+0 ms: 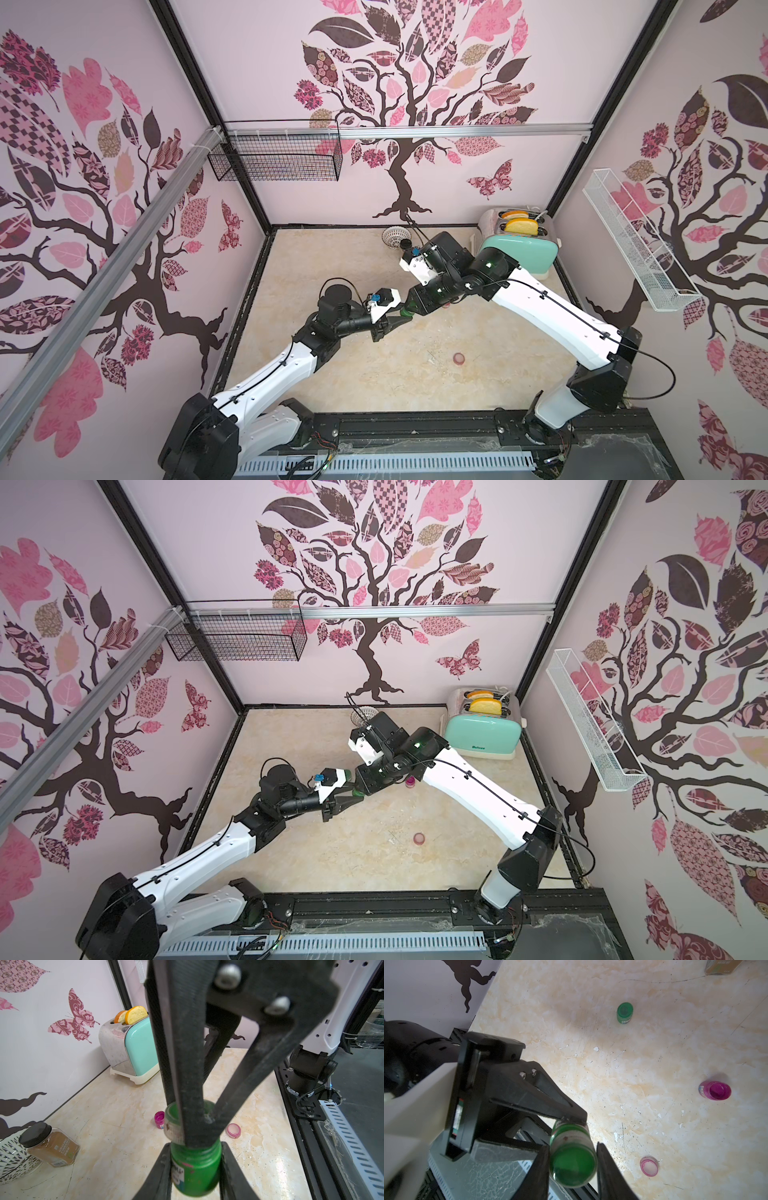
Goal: Close the paint jar lid
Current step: Close the lid on the paint jar.
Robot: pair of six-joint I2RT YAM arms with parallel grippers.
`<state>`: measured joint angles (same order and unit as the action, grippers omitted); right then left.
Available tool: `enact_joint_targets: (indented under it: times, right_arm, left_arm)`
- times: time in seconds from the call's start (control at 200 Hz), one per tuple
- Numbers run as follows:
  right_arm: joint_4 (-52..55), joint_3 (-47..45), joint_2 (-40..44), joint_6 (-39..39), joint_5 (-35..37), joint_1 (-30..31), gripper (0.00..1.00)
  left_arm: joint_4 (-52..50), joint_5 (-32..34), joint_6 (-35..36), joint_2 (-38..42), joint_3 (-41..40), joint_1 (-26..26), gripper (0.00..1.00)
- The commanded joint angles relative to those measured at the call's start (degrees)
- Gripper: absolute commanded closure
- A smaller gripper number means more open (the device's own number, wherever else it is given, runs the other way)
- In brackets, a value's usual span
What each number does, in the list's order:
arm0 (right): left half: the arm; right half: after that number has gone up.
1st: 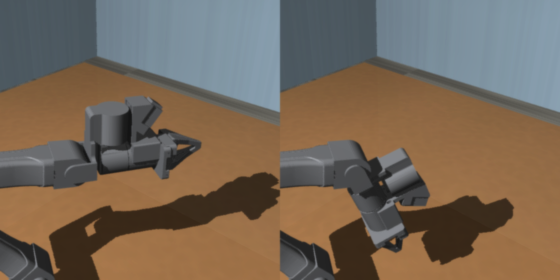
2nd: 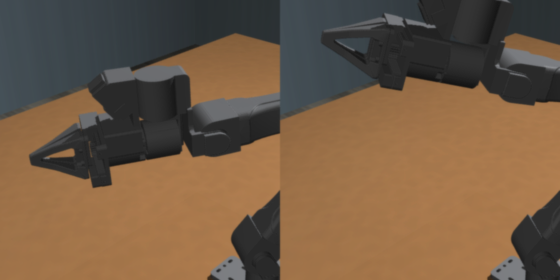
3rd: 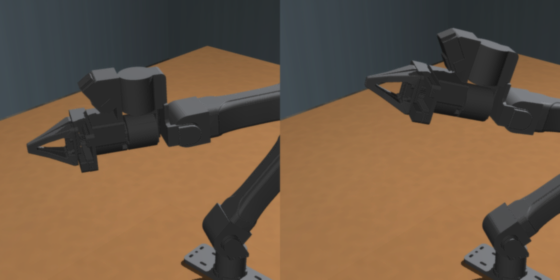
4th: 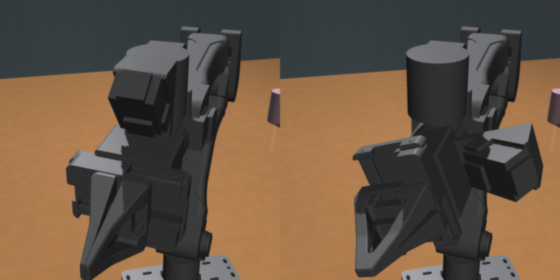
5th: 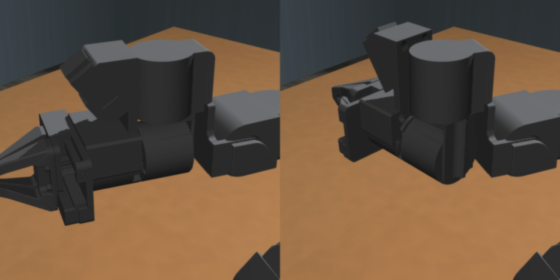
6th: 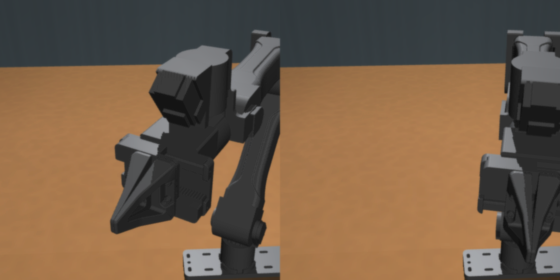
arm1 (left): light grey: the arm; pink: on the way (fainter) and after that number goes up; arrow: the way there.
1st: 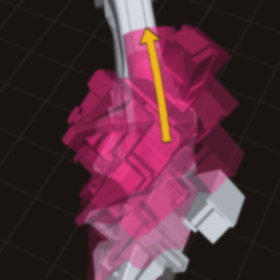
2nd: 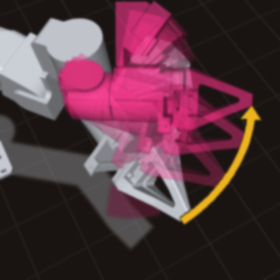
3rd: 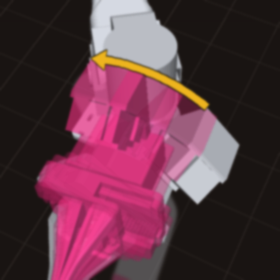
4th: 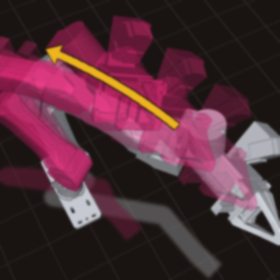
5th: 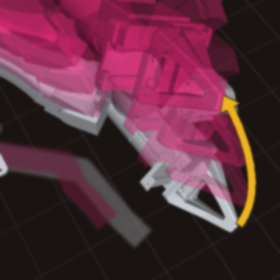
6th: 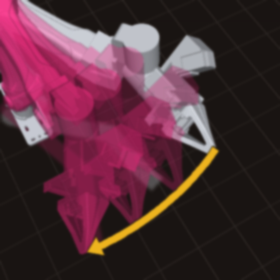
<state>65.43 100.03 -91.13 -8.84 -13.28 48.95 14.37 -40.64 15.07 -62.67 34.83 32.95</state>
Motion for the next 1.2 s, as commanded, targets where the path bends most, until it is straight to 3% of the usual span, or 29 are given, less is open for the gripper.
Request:
enact_joint_targets:
  times: [0.0, 0.92, 1.19]
  right_arm:
    - [-0.9, 0.3, -0.4, -0.5, -3.3, 0.4, 0.65]
    - [-1.9, 0.1, -1.6, -1.9, -5.6, 0.5, 0.57]
    - [-1.1, 2.0, -0.7, -0.7, -1.6, 0.4, 0.39]
  left_arm:
    - [2.2, -0.7, 0.5, 0.0, 1.8, 0.4, 0.86]
    - [1.7, -0.5, 0.9, 0.4, 1.9, 0.5, 0.86]
    - [1.6, -0.6, 1.0, 0.3, 1.9, 0.5, 0.86]
